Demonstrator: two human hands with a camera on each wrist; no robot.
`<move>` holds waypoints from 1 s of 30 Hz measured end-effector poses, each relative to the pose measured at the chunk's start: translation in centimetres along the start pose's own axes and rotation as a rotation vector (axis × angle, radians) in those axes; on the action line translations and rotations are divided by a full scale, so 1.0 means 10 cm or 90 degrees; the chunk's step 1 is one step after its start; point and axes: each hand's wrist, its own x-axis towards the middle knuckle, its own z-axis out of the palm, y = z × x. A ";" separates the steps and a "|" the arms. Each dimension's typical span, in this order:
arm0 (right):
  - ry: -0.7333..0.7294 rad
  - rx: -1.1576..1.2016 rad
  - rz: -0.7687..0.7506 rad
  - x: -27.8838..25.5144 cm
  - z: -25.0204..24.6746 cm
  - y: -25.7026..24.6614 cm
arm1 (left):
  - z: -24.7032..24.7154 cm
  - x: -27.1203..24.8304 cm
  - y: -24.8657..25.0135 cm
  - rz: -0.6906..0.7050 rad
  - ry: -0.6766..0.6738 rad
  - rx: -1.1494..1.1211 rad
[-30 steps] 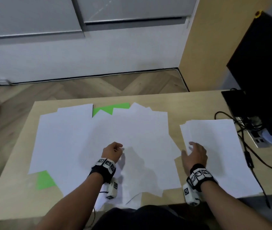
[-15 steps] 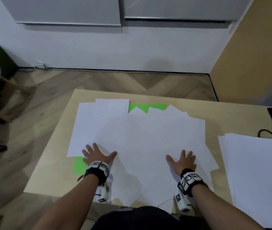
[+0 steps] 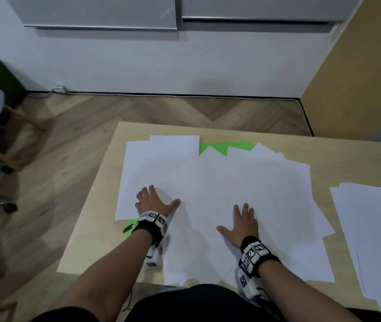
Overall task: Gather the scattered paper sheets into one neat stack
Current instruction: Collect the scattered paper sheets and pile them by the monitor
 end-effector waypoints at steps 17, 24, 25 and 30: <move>0.016 0.008 0.006 -0.01 -0.01 -0.01 | -0.22 0.28 -0.09 0.068 -0.120 -0.056; 0.053 0.068 0.030 0.00 -0.05 -0.04 | -0.26 0.19 0.04 0.054 -0.064 -0.220; 0.064 0.067 0.033 0.01 -0.05 -0.07 | -0.28 0.18 0.04 0.064 -0.044 -0.203; 0.072 0.085 0.005 0.06 -0.05 -0.21 | -0.35 0.10 0.02 0.110 0.004 -0.120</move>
